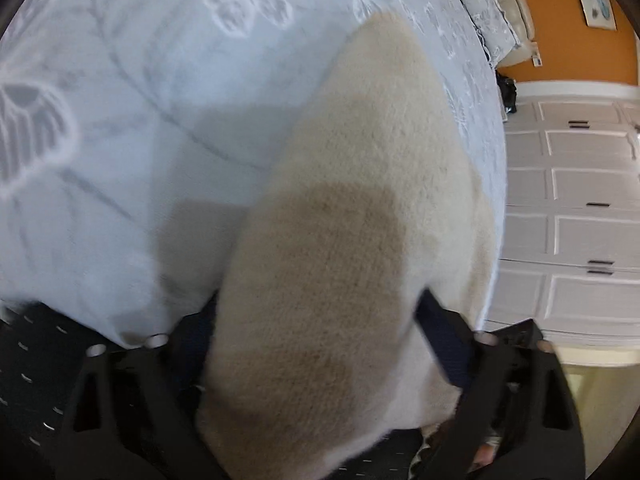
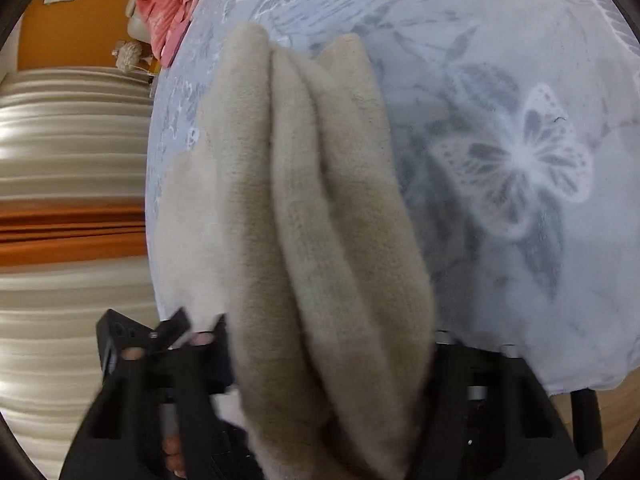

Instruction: Fold small clothes

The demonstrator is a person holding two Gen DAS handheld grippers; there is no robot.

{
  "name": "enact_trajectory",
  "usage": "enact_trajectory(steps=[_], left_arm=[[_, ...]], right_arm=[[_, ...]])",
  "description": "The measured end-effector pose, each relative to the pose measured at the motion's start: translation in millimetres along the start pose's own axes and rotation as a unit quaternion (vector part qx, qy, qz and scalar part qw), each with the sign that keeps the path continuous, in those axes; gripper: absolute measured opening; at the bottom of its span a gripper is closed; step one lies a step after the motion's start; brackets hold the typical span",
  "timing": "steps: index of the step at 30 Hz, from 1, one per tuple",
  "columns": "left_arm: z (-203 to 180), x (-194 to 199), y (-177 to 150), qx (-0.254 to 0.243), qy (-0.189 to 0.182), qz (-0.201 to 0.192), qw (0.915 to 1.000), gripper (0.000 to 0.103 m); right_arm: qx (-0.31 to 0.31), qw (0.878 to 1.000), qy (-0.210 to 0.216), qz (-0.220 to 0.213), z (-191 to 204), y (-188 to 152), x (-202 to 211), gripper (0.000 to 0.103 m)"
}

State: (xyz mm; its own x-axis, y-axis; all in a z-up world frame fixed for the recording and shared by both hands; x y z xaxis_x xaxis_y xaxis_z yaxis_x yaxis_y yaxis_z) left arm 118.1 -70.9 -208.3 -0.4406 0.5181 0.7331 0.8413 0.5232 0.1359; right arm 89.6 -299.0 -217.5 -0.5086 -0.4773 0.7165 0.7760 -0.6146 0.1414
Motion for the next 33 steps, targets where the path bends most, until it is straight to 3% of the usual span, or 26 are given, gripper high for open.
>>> enact_trajectory(steps=[2, 4, 10, 13, 19, 25, 29, 33], left_arm=[[-12, 9, 1, -0.014, -0.005, -0.008, 0.9999, 0.063], [-27, 22, 1, -0.028, -0.020, -0.013, 0.9993, 0.057], [-91, 91, 5, -0.060, -0.100, -0.038, 0.9925, 0.055], [-126, 132, 5, -0.080, -0.146, -0.051, 0.9848, 0.055], [-193, 231, 3, -0.152, -0.223, -0.114, 0.9561, 0.057], [-241, 328, 13, -0.228, -0.279, -0.187, 0.9138, 0.059], [-255, 380, 34, -0.258, -0.302, -0.235, 0.8872, 0.060], [-249, 413, 65, -0.268, -0.301, -0.272, 0.8738, 0.060]], right_arm=[[0.014, 1.000, 0.004, -0.017, 10, 6, 12, 0.042], [0.033, 0.998, 0.012, -0.047, 25, 11, 35, 0.040], [0.078, 0.988, 0.052, -0.120, 76, 20, 116, 0.039], [0.121, 0.977, 0.071, -0.163, 108, 21, 169, 0.039], [0.201, 0.936, 0.120, -0.261, 193, 16, 262, 0.039], [0.256, 0.897, 0.175, -0.316, 257, -8, 321, 0.040], [0.287, 0.875, 0.208, -0.331, 303, -11, 330, 0.040], [0.309, 0.862, 0.231, -0.330, 349, -11, 317, 0.041]])
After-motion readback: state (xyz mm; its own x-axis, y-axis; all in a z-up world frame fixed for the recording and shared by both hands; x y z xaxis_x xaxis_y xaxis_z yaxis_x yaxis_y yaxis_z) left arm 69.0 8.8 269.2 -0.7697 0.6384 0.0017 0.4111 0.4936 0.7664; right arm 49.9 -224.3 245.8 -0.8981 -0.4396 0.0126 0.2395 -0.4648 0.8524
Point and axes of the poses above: each gripper's, at about its wrist camera, not at the fingertips, and x roughly against the way its jaws point, z to its left, y to its top, the point moved 6 cm from there along -x, roughly the way its jaws point, and after that the axes turned 15 degrees about -z, right-handed, at the moved point
